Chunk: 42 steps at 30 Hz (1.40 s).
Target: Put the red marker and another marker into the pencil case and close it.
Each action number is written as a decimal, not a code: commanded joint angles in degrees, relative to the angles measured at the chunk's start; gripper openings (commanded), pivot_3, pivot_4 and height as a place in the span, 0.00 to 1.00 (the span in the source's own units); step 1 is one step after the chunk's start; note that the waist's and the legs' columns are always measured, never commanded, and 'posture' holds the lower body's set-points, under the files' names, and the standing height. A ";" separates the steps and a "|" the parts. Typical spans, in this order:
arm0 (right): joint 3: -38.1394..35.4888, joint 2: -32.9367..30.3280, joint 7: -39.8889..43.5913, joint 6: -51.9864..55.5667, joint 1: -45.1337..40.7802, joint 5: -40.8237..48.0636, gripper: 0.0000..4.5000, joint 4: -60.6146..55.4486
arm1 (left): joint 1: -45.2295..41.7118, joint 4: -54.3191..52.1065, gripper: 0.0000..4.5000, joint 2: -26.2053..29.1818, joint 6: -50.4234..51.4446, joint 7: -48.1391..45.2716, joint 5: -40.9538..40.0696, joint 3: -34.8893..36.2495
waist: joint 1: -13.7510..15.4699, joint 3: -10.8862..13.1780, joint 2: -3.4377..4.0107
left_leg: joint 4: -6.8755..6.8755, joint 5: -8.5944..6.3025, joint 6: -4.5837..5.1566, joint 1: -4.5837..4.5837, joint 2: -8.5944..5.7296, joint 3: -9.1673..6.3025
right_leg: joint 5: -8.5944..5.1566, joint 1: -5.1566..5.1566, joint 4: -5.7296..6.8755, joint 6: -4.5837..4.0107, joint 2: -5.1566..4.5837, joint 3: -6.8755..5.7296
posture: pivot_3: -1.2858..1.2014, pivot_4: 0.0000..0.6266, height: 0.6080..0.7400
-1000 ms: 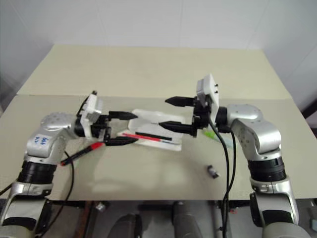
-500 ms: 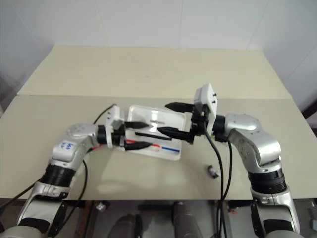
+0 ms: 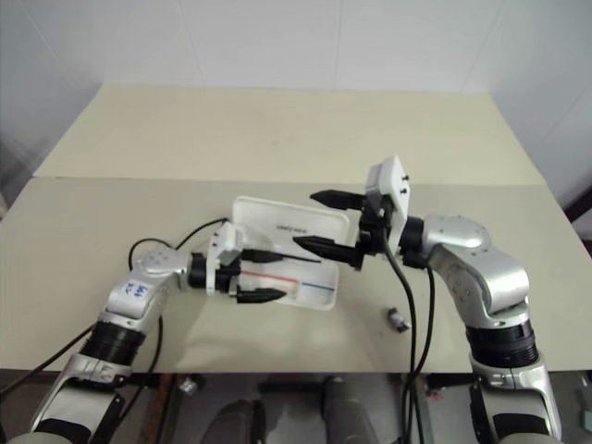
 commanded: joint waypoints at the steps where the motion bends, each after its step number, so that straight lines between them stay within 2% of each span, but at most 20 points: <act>1: -0.56 -1.36 2.28 -1.90 -0.13 0.32 0.99 -2.04 | -1.46 -3.12 1.00 0.70 -1.71 -1.59 -0.93 1.21 | 0.01 0.00 0.00 | 0.00 0.00 0.00 0.00 0.00 0.00 | 0.00 0.00 0.00 0.00 0.00 0.00 | 0.52 0.24 1.00; 11: 0.83 -1.88 6.81 -6.45 -0.12 -3.33 0.99 0.87 | -1.94 -6.62 1.00 4.02 -3.07 -4.70 -1.86 3.19 | -0.05 0.00 0.00 | -0.01 0.00 0.00 0.00 0.00 0.00 | 0.00 0.00 -0.01 0.00 0.00 0.00 | 0.52 0.24 1.00; 15: 1.80 -3.17 10.26 -9.39 0.78 -4.86 0.99 0.91 | -0.97 -8.87 1.00 7.36 -3.57 -7.25 -2.29 4.31 | -0.07 0.00 0.00 | -0.02 0.00 0.00 0.00 0.00 0.00 | 0.00 0.00 -0.03 0.00 0.01 -0.01 | 0.52 0.24 1.00; 19: 1.02 -5.86 15.11 -11.56 1.32 -4.54 0.99 1.44 | 1.22 -13.56 1.00 16.53 -0.10 -11.89 -5.83 9.40 | -0.44 0.01 -0.01 | -0.05 0.00 0.00 -0.02 0.02 0.01 | -0.01 -0.01 -0.07 -0.01 0.01 -0.01 | 0.52 0.24 1.00; 23: 0.72 -7.20 16.58 -13.45 1.00 -5.33 0.99 3.63 | 3.37 -15.26 1.00 24.59 3.86 -13.78 -8.05 13.48 | -0.31 0.01 -0.02 | -0.09 0.00 0.00 0.04 0.06 0.01 | -0.05 -0.01 -0.05 -0.09 0.02 -0.05 | 0.52 0.24 1.00; 26: 0.61 -7.51 17.08 -14.94 0.46 -6.36 0.99 5.84 | 5.12 -14.02 1.00 32.45 6.88 -14.17 -5.33 14.94 | -0.33 0.06 -0.09 | -0.06 0.00 0.00 0.05 0.06 0.03 | -0.06 0.00 -0.04 -0.10 0.02 -0.04 | 0.52 0.24 1.00; 30: 1.05 -6.67 16.38 -16.12 0.27 -6.94 0.99 7.08 | 8.09 -11.15 1.00 38.77 9.88 -8.72 0.51 14.82 | -0.31 0.06 -0.08 | -0.09 0.00 0.00 0.05 0.06 0.05 | -0.15 -0.02 -0.09 -0.25 0.01 -0.05 | 0.52 0.24 1.00; 37: 1.45 -5.11 15.17 -17.05 0.48 -7.55 0.99 7.34 | 13.33 -14.45 1.00 40.21 18.75 -0.26 4.00 14.75 | -0.28 0.08 -0.10 | -0.14 -0.01 0.01 0.03 0.08 0.05 | -0.15 -0.04 -0.07 -0.18 0.01 -0.07 | 0.52 0.24 1.00; 42: 1.29 -4.44 14.14 -16.98 0.76 -7.73 0.99 6.86 | 15.74 -15.29 1.00 40.09 20.03 2.39 6.28 12.80 | -0.26 0.08 -0.10 | -0.15 -0.02 0.00 0.03 0.10 0.04 | -0.15 -0.06 -0.05 -0.19 0.01 -0.09 | 0.52 0.24 1.00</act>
